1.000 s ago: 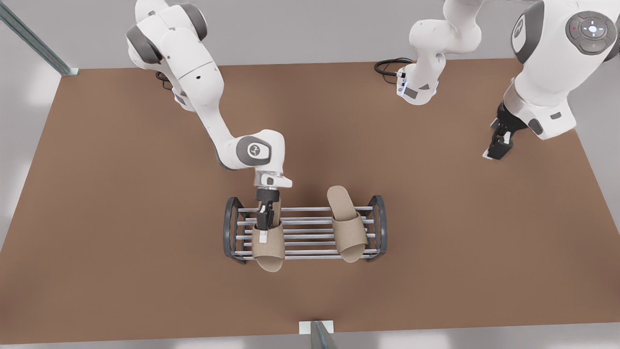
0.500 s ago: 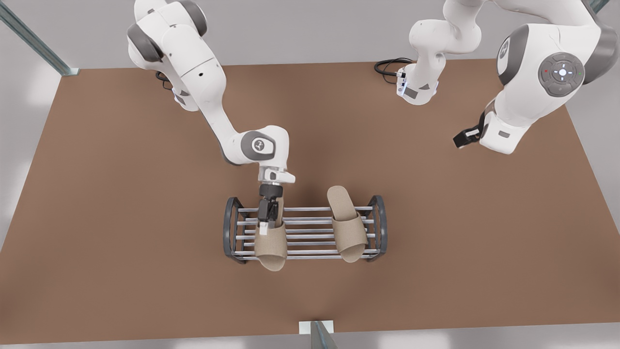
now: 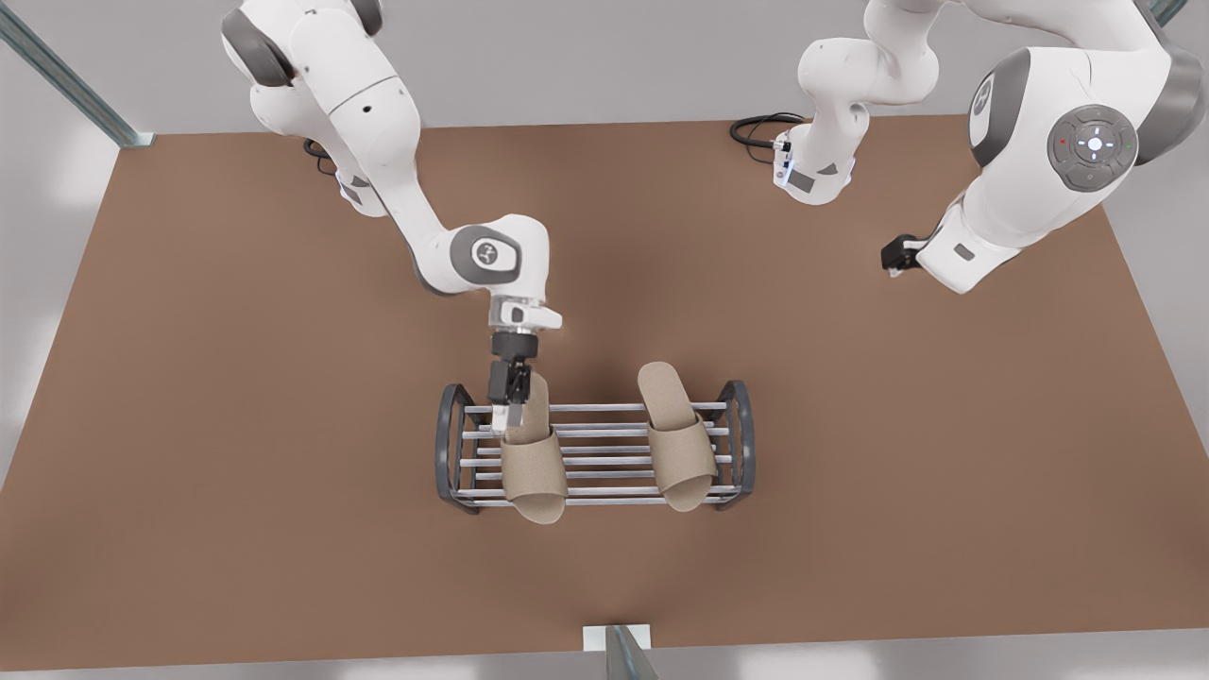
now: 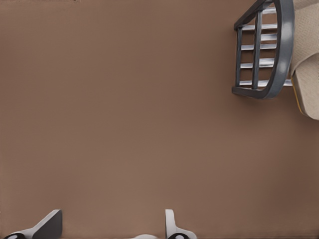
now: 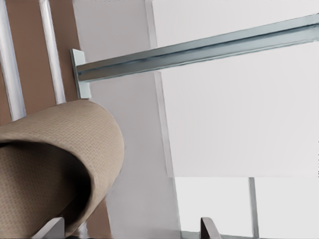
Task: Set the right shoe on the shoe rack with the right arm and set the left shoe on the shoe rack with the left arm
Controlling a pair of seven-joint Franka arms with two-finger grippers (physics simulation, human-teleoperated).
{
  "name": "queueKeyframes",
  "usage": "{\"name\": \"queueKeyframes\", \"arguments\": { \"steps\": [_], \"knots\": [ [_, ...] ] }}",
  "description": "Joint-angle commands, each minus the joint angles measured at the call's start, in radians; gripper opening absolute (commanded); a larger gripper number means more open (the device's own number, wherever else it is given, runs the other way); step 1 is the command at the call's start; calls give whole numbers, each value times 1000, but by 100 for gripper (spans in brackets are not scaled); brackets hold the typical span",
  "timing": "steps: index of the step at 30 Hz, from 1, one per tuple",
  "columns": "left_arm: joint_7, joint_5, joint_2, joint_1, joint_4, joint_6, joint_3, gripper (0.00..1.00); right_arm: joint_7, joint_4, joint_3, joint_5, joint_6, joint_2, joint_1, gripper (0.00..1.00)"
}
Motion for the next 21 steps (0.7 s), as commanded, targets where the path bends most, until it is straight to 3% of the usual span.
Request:
{"name": "queueKeyframes", "arguments": {
  "steps": [1, 3, 5, 6, 8, 11, 21],
  "knots": [
    [252, 1, -1, 0, 0, 1, -1, 100, -27, -51, 2, 94, 76, -107, -10, 100],
    [248, 1, -6, 0, 2, 4, -1, 100, -32, 94, 2, 718, 22, -131, -26, 100],
    [245, 6, -16, 0, 0, 7, 1, 100, -386, 381, -7, 1528, -393, -82, -95, 100],
    [245, 6, -24, 0, -1, 20, 3, 100, -492, 518, -6, 1722, -686, -45, -197, 100],
    [243, 6, -36, 0, -3, 21, 6, 100, -691, 541, -7, 1826, -849, -60, -404, 100],
    [240, 9, -41, 0, -3, 20, 6, 100, -710, 539, 5, 1852, -874, -166, -603, 100],
    [235, 14, -55, 0, -30, 21, 6, 100, -820, 584, -1, 1875, -866, -121, -594, 100]
  ]
}}
